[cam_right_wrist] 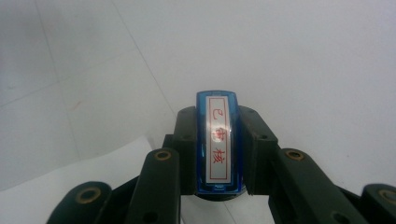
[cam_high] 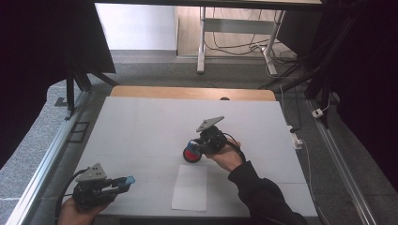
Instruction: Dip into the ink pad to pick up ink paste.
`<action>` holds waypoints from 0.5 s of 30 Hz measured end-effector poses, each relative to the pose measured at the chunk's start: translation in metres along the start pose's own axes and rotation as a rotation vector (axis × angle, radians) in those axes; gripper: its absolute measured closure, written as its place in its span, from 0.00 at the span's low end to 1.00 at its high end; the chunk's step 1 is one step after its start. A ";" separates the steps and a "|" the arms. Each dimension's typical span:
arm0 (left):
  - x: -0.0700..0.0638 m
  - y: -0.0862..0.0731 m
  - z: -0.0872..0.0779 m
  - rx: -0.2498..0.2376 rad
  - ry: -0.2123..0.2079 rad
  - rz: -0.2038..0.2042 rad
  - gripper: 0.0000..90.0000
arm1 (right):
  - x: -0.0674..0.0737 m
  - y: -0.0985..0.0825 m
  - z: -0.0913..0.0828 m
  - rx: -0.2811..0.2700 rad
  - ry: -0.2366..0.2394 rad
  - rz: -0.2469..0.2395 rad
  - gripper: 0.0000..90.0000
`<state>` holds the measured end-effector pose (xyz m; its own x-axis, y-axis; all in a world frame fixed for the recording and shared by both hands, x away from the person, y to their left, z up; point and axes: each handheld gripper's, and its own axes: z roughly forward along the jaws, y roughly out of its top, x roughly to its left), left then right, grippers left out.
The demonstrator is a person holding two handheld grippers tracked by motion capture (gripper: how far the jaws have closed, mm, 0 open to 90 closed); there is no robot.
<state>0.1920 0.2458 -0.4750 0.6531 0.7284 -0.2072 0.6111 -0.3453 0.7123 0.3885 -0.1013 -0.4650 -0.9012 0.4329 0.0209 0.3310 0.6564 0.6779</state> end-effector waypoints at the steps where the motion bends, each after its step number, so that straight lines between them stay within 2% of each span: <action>1: 0.000 0.000 0.000 0.000 -0.001 -0.001 0.76 | -0.001 0.000 0.001 0.000 0.003 0.005 0.80; 15: 0.000 0.000 0.000 -0.002 -0.010 0.002 0.76 | -0.012 -0.004 0.017 0.036 0.017 0.056 0.80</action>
<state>0.1918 0.2465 -0.4750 0.6590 0.7216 -0.2122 0.6088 -0.3462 0.7138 0.4032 -0.0988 -0.4809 -0.8854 0.4595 0.0707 0.3908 0.6534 0.6484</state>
